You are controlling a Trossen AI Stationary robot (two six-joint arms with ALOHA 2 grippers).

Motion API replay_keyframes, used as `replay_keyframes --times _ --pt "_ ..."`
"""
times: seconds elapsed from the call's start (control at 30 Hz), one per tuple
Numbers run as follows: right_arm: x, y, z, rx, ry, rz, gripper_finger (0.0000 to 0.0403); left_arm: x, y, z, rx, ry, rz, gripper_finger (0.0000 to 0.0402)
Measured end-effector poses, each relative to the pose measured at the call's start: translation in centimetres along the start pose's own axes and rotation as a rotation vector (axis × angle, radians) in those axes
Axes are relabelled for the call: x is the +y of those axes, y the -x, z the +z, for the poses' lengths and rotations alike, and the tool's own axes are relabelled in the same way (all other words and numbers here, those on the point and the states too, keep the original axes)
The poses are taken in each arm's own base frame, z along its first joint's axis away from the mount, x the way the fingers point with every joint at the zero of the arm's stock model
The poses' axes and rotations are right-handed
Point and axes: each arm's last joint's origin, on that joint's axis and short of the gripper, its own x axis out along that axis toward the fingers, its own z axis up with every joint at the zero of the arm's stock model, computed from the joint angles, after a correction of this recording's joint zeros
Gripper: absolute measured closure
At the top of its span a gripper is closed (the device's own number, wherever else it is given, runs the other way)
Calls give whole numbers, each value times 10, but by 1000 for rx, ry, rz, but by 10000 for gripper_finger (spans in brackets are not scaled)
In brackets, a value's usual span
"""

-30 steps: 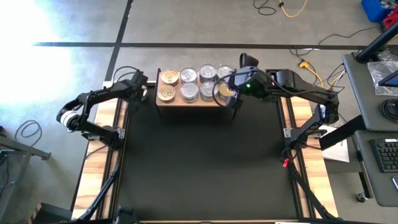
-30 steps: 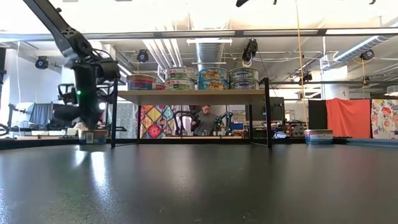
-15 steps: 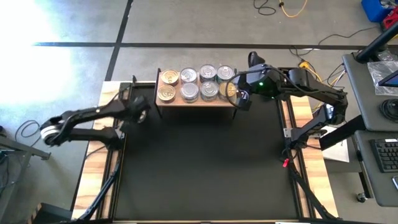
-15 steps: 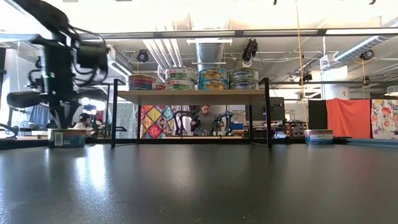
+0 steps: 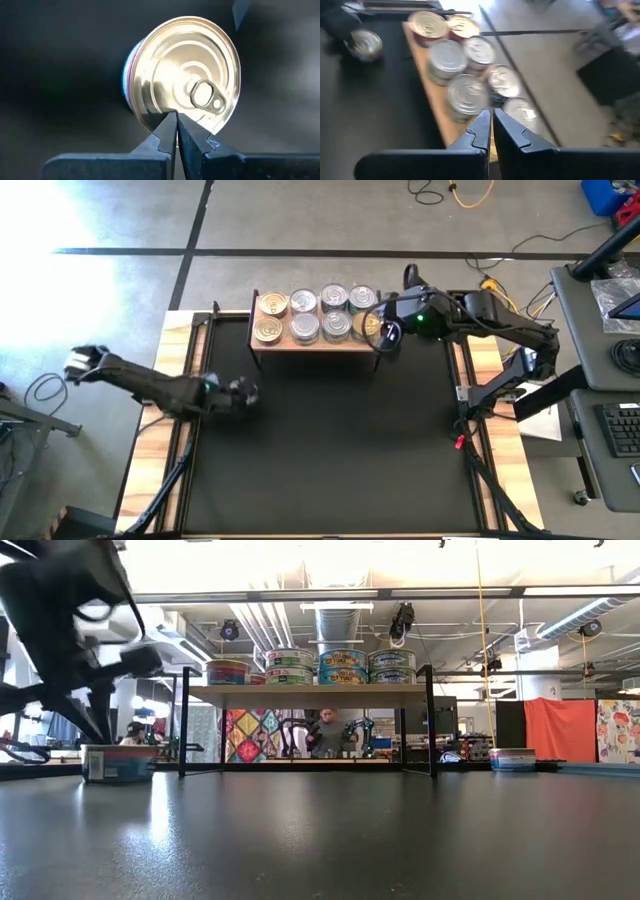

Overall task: Stack canned seafood by type on shelf
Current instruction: Stack the left blue pink tuna can on the top of the top blue pink tuna can on the shelf

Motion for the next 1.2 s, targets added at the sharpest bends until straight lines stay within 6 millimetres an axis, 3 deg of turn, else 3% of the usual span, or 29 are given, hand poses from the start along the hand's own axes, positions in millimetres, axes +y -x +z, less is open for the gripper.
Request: replay_keyframes --times 0.17,0.33,0.47,0.6,0.67,0.87,0.97,1.1,1.2 --pt "18 -1 -1 31 -94 129 390 4 13 -44 85 -269 -109 401" --pt "49 5 -7 119 -176 190 390 4 20 -99 150 -635 -279 401" --pt "94 10 -8 148 -164 268 390 -2 21 -147 172 -842 -444 401" --pt "141 9 -14 193 -118 317 390 -20 34 -188 154 -1054 -556 401" --pt "158 6 -17 218 -117 320 390 -24 40 -189 96 -1109 -499 401" --pt "197 -9 -26 284 -99 305 390 -12 59 -155 18 -1282 -311 401" --pt "206 -18 -28 304 -81 294 390 0 48 -139 48 -1303 -212 401" --pt "212 -27 -30 323 -72 279 390 17 24 -117 122 -1167 -76 401" --pt "212 -28 -29 325 -72 277 390 26 16 -118 205 -1116 -115 401"
